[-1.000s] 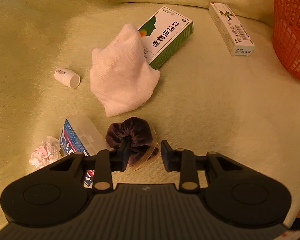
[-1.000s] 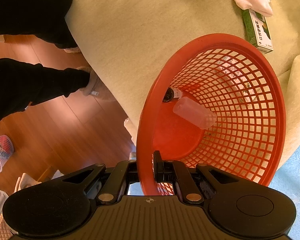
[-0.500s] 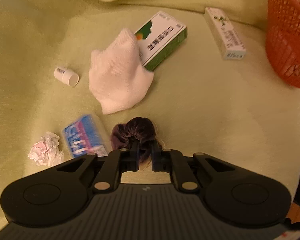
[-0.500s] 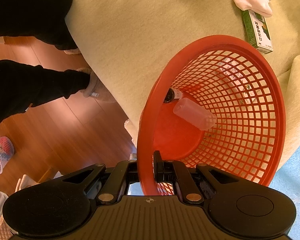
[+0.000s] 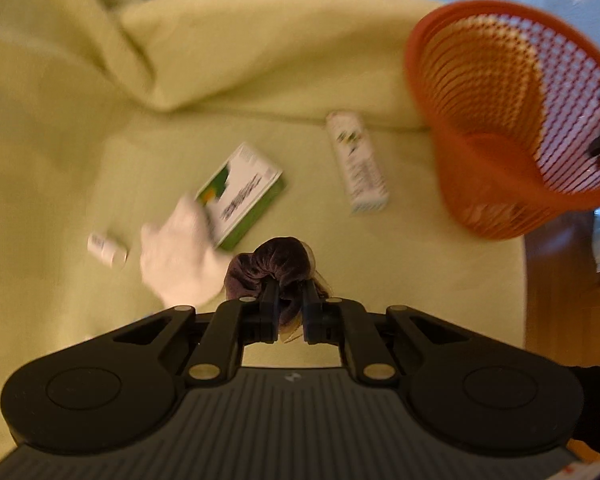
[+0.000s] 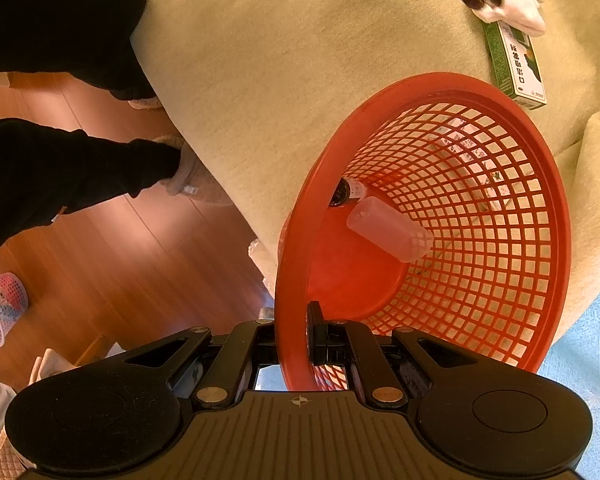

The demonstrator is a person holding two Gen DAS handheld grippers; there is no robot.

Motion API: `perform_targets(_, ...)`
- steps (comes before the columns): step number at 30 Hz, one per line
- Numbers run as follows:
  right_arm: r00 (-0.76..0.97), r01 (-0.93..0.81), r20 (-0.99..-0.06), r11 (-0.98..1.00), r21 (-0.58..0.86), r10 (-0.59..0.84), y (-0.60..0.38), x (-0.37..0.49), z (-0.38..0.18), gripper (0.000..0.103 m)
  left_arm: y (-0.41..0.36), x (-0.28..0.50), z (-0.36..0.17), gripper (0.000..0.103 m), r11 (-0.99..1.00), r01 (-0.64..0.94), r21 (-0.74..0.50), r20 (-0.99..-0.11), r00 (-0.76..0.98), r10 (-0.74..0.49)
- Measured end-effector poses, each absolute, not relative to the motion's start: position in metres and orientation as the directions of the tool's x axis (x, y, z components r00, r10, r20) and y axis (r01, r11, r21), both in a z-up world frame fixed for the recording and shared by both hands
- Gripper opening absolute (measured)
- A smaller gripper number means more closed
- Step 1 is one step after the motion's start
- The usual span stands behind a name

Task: Organize objects
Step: 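Carry the scrunchie over the basket and open the left tool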

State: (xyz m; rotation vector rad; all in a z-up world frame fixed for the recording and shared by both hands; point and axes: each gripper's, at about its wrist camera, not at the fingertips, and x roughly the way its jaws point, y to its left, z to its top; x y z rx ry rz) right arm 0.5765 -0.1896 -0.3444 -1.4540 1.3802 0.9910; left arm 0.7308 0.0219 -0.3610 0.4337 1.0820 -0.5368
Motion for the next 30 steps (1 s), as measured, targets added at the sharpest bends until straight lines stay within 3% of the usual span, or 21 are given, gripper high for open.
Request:
perform_targets(14,0.073,-0.997,-0.955,0.007,-0.078,-0.288,-0.191,0.572,-0.345,0.002,-0.039,0.731,-0.29,0.008,0.688,0.724,-0.051,-0.822,0.361,-0.441)
perform_targets(23,0.077,-0.996,-0.958,0.019,-0.086,-0.278,-0.191,0.572,-0.347,0.002,-0.073,0.746,-0.275,0.008,0.617,0.774,-0.142,-0.767,0.308,-0.563)
perform_targets(27,0.077,-0.996,-0.958,0.02,-0.086,-0.275,-0.191,0.571,-0.348,0.002,-0.083,0.749,-0.273,0.02,0.583,0.791,-0.188,-0.743,0.273,-0.611)
perform_targets(30,0.077,-0.996,-0.959,0.021,-0.086,-0.273,-0.192,0.571,-0.347,0.002,-0.086,0.751,-0.273,0.022,0.592,0.786,-0.178,-0.743,0.287,-0.605)
